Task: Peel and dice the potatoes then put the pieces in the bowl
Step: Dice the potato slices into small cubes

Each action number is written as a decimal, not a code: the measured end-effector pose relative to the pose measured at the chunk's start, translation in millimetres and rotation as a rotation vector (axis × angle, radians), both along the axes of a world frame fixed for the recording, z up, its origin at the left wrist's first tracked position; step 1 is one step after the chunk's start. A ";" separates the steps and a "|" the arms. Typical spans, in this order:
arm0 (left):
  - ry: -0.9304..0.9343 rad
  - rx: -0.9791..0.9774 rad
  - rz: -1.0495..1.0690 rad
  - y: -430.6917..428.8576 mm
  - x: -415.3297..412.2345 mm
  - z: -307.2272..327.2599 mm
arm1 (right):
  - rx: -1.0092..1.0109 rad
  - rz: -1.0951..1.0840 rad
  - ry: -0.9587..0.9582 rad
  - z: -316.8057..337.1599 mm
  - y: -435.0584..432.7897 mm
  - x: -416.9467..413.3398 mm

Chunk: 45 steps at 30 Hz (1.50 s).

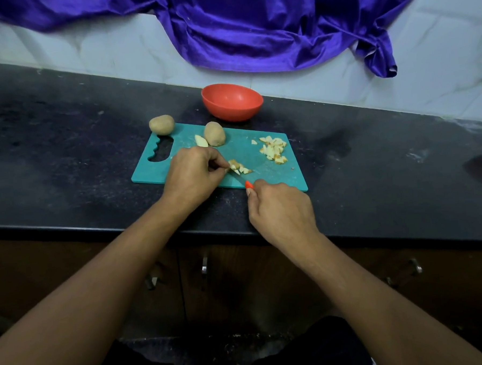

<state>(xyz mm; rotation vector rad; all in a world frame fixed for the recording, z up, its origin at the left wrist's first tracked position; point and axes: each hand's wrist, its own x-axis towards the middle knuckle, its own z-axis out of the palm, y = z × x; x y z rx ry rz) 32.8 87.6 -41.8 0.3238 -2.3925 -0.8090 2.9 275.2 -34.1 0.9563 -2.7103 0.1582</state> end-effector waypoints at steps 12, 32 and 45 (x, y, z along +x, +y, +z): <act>0.099 0.145 0.060 -7.9 -5.9 -3.2 | -0.124 0.016 -0.075 2.5 8.0 -5.8; 0.165 0.201 0.093 -15.6 -8.5 -7.0 | 0.006 -0.112 0.018 11.2 22.1 -42.8; 0.064 0.313 0.274 -29.0 -15.6 10.4 | -0.123 -0.019 0.009 -0.4 13.4 -31.8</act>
